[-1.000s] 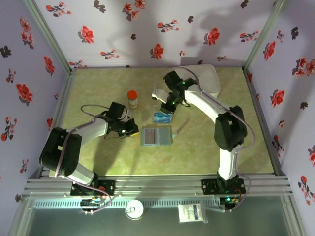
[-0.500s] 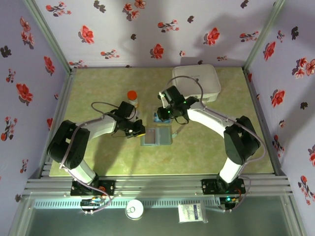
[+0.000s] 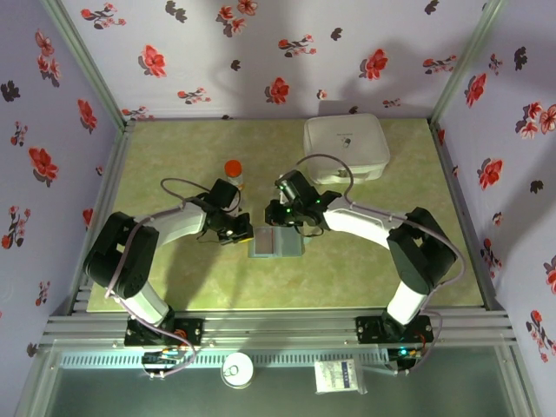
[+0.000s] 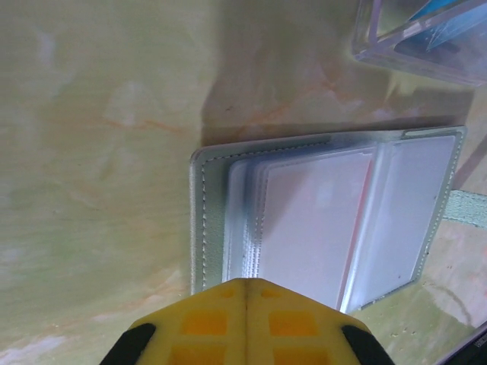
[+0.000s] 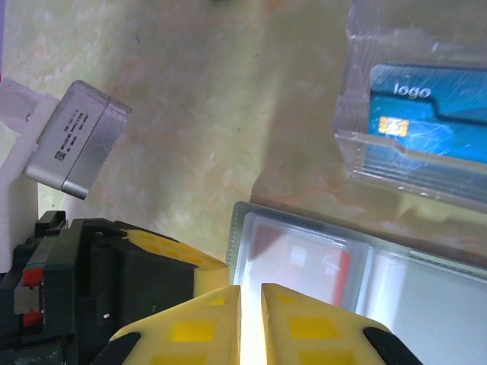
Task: Take the credit cards out of the card holder
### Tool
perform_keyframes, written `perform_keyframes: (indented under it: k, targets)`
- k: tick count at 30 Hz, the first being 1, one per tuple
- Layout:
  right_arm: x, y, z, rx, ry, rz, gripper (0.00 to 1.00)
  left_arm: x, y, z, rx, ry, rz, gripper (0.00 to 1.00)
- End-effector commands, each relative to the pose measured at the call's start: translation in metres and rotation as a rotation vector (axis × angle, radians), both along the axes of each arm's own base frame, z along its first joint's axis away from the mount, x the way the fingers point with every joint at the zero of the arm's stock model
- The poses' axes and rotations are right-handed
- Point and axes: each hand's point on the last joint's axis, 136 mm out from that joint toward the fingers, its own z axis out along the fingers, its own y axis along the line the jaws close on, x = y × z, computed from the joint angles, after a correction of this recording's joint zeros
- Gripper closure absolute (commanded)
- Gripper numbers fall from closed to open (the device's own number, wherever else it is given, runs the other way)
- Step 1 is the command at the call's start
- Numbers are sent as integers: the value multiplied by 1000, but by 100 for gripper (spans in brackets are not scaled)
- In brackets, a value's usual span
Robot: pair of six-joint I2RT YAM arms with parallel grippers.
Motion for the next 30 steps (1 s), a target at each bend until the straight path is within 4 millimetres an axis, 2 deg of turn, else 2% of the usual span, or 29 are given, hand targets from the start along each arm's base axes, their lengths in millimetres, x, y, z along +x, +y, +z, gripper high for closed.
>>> perform_keyframes:
  k: [1,6,13,19,22,30]
  targets:
    - [-5,4,-16,15,58,-31,84,-4,4,-10,40,19,-23,100]
    - [-14,2,-34,-2,133,-52,85,-7,5,-15,48,30,-29,100]
    - [-23,2,-48,-6,182,-45,71,-11,7,-23,55,45,-27,100]
    - [-29,6,-55,18,216,-38,72,-13,11,-24,52,45,-18,100]
    - [-32,12,-57,44,236,-23,80,-13,11,-24,51,45,-18,100]
    - [-35,11,-66,17,256,-18,78,-10,13,-24,53,38,-11,100]
